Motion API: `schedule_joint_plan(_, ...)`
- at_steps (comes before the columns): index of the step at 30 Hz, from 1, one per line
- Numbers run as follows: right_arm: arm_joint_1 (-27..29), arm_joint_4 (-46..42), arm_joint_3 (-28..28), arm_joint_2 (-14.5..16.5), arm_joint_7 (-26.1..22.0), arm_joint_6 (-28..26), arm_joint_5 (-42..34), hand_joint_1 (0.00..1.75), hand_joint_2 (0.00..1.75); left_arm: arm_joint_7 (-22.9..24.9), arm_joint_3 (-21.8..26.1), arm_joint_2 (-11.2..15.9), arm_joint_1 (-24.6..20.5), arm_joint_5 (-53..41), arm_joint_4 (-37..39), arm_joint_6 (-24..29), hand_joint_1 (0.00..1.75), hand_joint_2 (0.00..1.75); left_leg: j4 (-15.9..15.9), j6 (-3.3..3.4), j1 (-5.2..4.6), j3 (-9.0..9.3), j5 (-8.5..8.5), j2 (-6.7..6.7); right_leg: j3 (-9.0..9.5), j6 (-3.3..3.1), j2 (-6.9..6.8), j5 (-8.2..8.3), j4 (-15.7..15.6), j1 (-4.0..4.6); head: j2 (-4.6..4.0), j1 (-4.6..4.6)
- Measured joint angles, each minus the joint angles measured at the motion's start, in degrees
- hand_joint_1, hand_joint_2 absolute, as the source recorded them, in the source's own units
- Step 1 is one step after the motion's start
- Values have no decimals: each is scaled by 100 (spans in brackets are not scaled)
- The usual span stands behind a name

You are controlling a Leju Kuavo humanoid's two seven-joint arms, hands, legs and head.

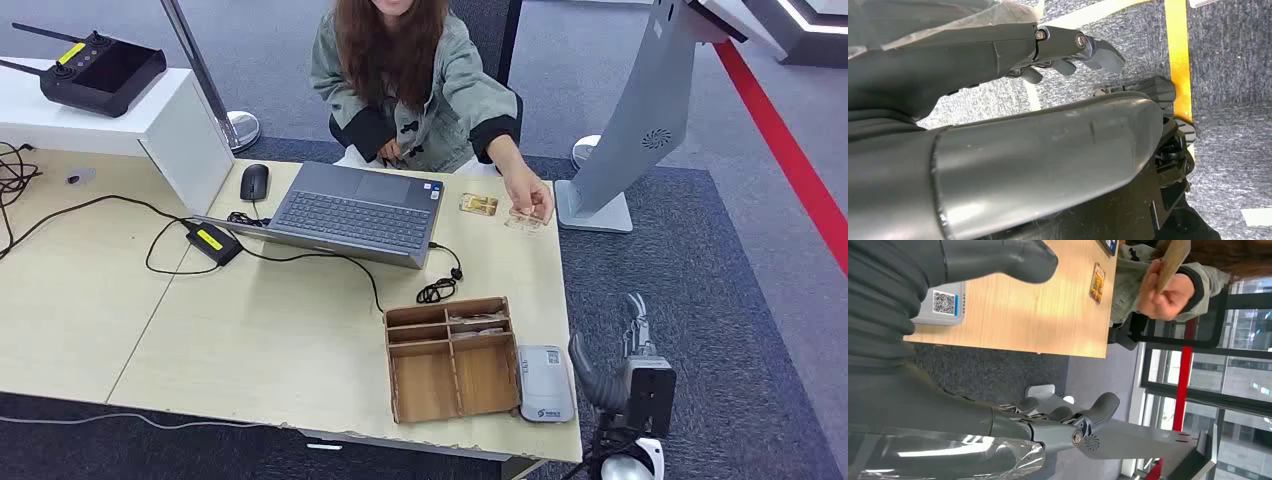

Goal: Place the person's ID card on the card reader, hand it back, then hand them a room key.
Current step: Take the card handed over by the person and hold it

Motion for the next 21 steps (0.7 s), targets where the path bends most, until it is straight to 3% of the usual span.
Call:
schedule_joint_plan(7, -129, -75, 24, -42, 420, 206, 233, 0, 175, -31, -76, -5, -3, 0, 1, -17, 0, 0, 0, 0, 0, -1, 0, 1, 1, 0, 0, 0, 1, -1, 0, 0)
schedule_joint_plan(12, -600, -594, 222, -323, 1809, 443, 753, 0, 175, -37, -240, -37, -1, 0, 1, -54, 0, 0, 1, 2, -4, 1, 3, 2, 2, 1, 0, 3, 1, -4, 0, 1)
schedule_joint_plan(14, -856, -777, 302, -420, 2122, 494, 913, 0, 175, -36, -324, -56, -1, 0, 1, -74, 0, 0, 1, 2, -4, 4, 4, 2, 3, 3, 0, 4, 1, -4, 0, 2)
schedule_joint_plan(21, -1532, -851, 705, -507, 2378, 414, 1438, 0, 175, -9, -558, -113, -26, 0, 2, -134, 0, 0, 1, 2, -3, 3, 4, -2, 3, 3, 0, 6, 2, -3, 0, 0)
